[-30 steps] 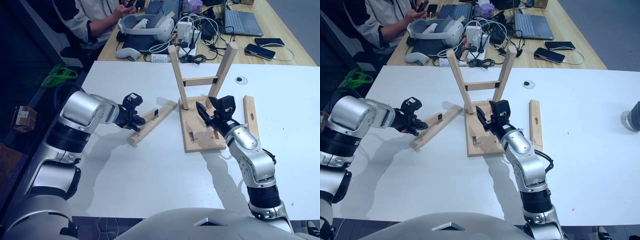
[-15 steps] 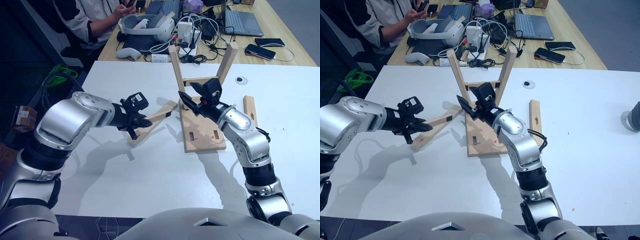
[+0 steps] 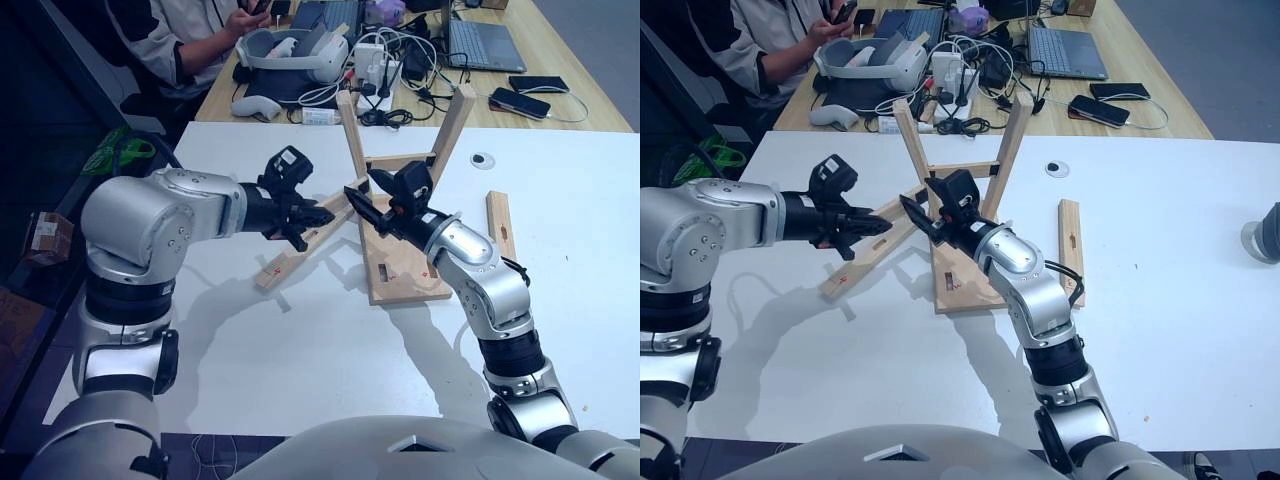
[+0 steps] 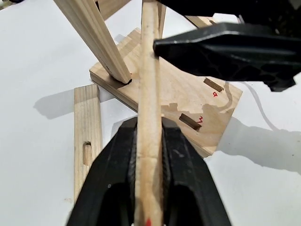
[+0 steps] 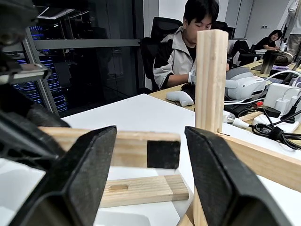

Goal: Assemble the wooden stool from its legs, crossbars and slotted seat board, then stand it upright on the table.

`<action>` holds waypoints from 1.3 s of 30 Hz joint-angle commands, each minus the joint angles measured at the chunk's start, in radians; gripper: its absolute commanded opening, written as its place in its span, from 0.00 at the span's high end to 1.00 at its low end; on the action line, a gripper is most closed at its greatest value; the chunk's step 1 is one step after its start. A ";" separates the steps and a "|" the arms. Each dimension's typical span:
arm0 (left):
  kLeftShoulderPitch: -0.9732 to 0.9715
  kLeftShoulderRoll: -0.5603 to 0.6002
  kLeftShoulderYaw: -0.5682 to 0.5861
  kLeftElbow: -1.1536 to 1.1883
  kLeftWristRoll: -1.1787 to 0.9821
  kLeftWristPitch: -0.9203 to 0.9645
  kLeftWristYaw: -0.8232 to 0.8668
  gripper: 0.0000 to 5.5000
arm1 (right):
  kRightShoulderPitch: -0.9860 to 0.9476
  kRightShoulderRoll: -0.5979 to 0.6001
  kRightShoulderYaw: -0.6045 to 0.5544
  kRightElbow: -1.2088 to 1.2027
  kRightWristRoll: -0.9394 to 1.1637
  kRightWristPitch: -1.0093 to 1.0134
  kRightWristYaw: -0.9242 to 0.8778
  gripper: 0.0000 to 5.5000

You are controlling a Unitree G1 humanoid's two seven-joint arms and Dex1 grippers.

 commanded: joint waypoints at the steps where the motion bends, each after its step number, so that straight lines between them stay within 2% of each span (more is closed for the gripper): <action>1: -0.077 -0.019 0.051 0.008 -0.018 0.007 0.016 0.93 | 0.035 -0.013 0.018 -0.002 -0.001 0.043 0.003 0.51; 4: -0.080 0.009 0.038 -0.003 -0.021 -0.014 0.009 0.93 | 0.037 -0.017 0.017 -0.012 0.001 0.052 0.003 0.51; 8: 0.009 0.111 -0.044 -0.076 -0.010 -0.075 -0.038 0.93 | 0.029 -0.031 -0.010 -0.084 0.038 0.102 0.016 0.51; 14: 0.063 0.133 -0.090 -0.020 0.072 -0.147 0.018 0.93 | 0.024 -0.092 -0.086 -0.225 0.133 0.222 0.045 0.51; 20: 0.114 0.136 -0.151 -0.138 0.043 -0.146 -0.009 0.93 | -0.112 -0.003 -0.126 -0.143 0.170 0.211 -0.022 0.51; 24: 0.091 0.108 -0.129 -0.159 0.016 -0.123 -0.006 0.93 | -0.126 0.020 -0.092 -0.030 0.111 0.142 -0.050 0.51; 32: -0.029 -0.021 0.051 -0.085 -0.066 -0.019 0.031 0.93 | -0.002 -0.036 0.002 -0.019 0.051 0.127 -0.026 0.51; 36: -0.071 -0.043 0.103 -0.066 -0.089 0.002 0.031 0.93 | 0.023 -0.038 0.014 -0.016 0.058 0.130 -0.022 0.51; 39: -0.046 0.012 0.066 -0.098 -0.080 -0.031 0.010 0.93 | 0.019 -0.039 0.016 -0.024 0.062 0.136 -0.021 0.51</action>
